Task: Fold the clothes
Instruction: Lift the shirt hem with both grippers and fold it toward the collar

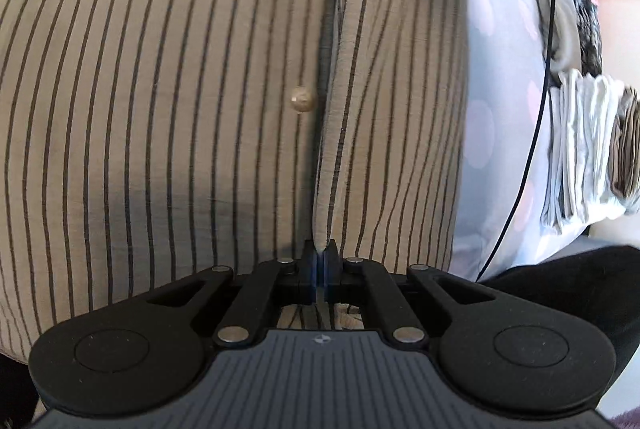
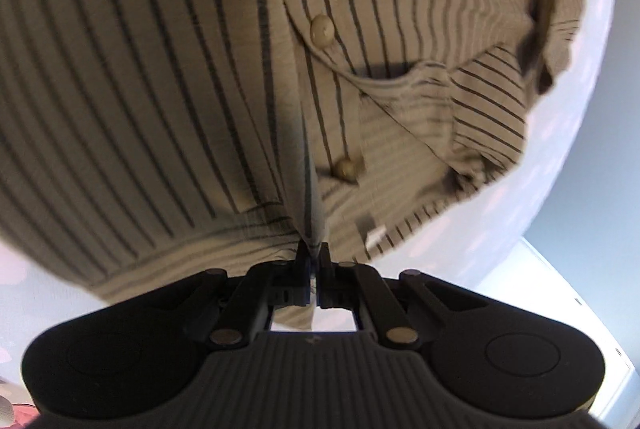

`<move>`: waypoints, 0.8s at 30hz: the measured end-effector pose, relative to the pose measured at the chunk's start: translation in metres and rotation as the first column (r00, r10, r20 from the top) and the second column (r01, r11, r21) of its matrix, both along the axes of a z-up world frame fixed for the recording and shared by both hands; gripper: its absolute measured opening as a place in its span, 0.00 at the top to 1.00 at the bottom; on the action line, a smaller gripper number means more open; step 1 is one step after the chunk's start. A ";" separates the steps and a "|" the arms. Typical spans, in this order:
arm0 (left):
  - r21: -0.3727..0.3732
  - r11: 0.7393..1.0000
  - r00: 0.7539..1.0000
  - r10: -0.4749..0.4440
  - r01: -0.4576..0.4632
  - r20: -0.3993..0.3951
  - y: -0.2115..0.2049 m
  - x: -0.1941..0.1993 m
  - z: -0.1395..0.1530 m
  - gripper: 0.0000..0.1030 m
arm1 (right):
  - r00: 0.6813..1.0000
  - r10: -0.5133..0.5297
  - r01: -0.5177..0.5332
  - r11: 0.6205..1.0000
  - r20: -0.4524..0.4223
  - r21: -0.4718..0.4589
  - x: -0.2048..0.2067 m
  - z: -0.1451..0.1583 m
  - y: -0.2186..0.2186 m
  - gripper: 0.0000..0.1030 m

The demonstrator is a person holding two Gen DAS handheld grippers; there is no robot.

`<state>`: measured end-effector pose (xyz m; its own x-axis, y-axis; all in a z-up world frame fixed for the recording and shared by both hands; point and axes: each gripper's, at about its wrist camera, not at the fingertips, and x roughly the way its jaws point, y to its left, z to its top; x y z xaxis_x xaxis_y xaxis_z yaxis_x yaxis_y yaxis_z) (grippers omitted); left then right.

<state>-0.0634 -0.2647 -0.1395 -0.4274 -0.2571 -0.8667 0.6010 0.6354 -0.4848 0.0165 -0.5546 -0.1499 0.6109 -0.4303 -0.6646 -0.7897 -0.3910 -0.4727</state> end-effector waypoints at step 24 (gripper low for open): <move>-0.043 0.999 0.999 0.007 -0.008 -0.037 0.032 0.001 0.001 0.91 | 0.933 -0.354 0.332 0.917 0.070 0.223 -0.143 0.084 0.075 0.74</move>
